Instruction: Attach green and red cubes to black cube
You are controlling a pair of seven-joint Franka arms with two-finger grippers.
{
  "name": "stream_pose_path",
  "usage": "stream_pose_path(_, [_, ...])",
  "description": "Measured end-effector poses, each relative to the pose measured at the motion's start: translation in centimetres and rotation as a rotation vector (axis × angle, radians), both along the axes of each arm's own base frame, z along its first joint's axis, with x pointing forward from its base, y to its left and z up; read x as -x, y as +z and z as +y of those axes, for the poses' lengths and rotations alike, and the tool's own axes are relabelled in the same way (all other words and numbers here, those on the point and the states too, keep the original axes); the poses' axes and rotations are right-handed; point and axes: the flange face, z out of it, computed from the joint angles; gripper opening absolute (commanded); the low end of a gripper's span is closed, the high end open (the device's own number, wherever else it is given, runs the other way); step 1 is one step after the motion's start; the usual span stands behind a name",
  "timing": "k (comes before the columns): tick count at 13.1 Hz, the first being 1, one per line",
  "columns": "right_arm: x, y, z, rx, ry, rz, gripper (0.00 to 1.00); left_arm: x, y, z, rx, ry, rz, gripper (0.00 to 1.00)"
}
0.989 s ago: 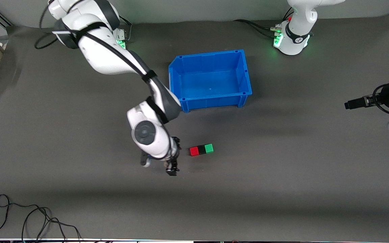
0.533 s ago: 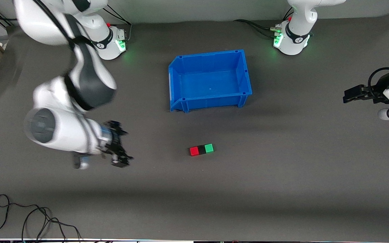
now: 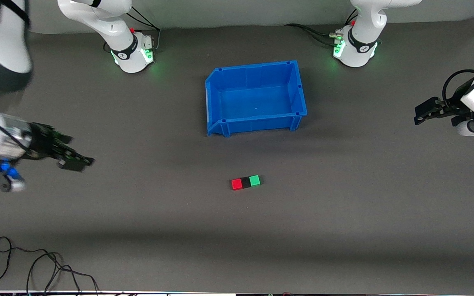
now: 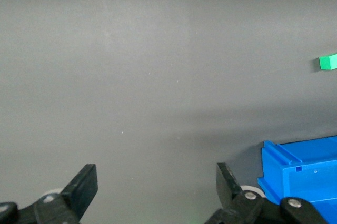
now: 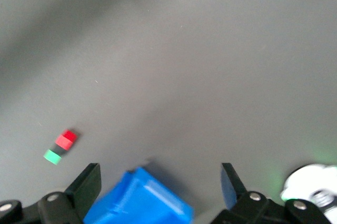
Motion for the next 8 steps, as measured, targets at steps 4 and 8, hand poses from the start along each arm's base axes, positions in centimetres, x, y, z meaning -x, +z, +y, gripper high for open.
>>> stream_pose_path(4, [2.7, 1.7, -5.4, 0.063, 0.344, -0.038, 0.98, -1.1, 0.6, -0.9, 0.0, -0.019, 0.039, 1.0])
stream_pose_path(8, [3.0, -0.4, -6.1, 0.07, 0.498, -0.142, 0.98, -1.9, 0.0, -1.5, -0.006, -0.03, 0.045, 1.0])
